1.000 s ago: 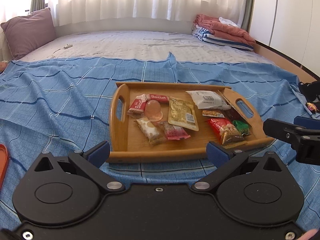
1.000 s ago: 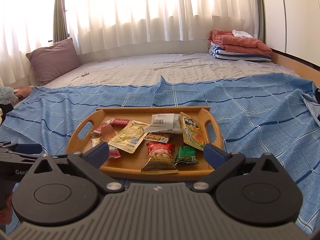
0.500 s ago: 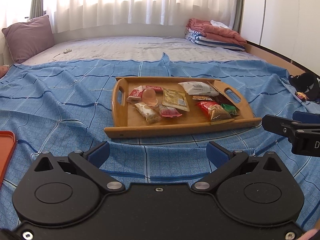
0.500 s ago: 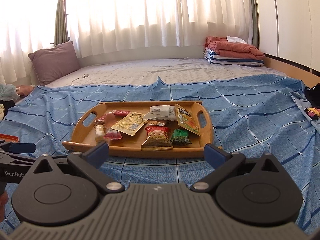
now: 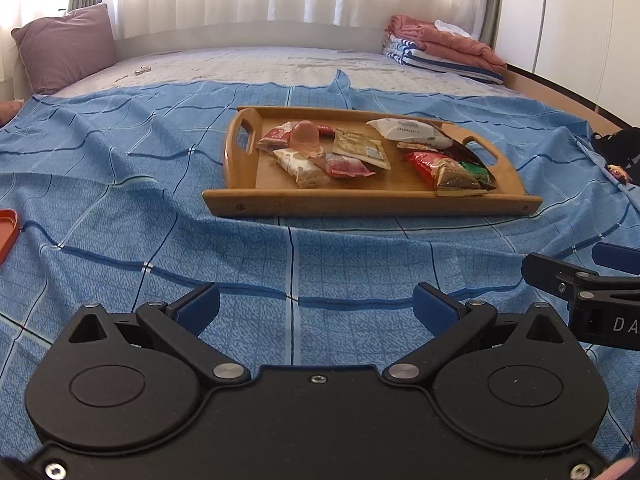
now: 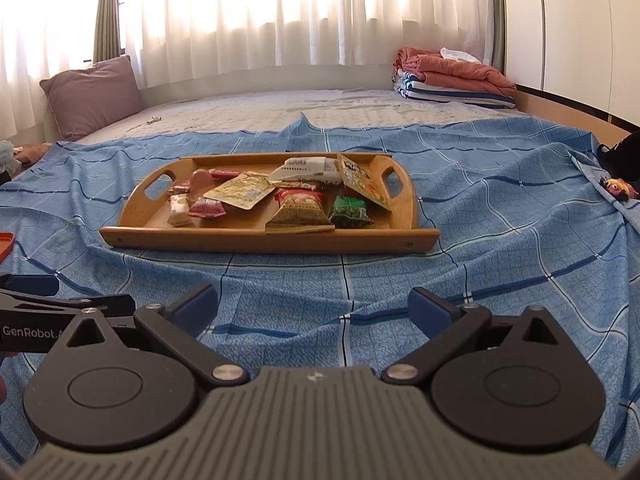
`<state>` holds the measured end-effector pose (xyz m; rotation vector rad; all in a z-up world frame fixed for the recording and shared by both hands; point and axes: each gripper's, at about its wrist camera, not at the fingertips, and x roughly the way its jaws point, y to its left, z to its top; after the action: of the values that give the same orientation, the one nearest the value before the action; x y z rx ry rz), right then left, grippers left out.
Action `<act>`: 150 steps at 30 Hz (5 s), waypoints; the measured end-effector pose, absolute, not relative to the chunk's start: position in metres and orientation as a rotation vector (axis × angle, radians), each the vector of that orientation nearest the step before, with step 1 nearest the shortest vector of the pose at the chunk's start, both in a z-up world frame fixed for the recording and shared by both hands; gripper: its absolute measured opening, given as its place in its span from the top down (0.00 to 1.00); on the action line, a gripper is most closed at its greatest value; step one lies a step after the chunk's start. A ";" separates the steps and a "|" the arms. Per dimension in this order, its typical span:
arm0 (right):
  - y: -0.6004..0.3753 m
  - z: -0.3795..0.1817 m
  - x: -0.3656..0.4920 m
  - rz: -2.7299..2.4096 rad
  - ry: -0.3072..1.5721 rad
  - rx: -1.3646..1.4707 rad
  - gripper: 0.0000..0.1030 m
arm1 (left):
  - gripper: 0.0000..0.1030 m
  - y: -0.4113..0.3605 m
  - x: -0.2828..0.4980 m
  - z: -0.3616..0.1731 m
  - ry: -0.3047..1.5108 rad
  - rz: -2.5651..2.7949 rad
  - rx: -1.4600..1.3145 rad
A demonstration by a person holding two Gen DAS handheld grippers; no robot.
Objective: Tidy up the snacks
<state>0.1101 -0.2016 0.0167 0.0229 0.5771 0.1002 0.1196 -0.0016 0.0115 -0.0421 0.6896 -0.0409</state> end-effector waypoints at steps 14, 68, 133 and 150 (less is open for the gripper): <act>-0.196 -0.023 0.120 0.085 0.692 0.035 0.00 | 0.00 -0.004 0.122 -0.023 0.707 -0.001 -0.009; -0.187 -0.030 0.113 0.071 0.648 -0.029 0.00 | 0.00 -0.001 0.119 -0.026 0.676 -0.002 -0.035; -0.188 -0.030 0.113 0.072 0.647 -0.028 0.00 | 0.00 -0.001 0.118 -0.026 0.675 -0.002 -0.034; -0.188 -0.031 0.113 0.072 0.647 -0.029 0.00 | 0.00 -0.001 0.118 -0.026 0.673 -0.002 -0.034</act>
<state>0.1132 -0.1877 -0.0307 -0.0285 0.6465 0.0717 0.1179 -0.0014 -0.0257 -0.0338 0.6730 -0.0022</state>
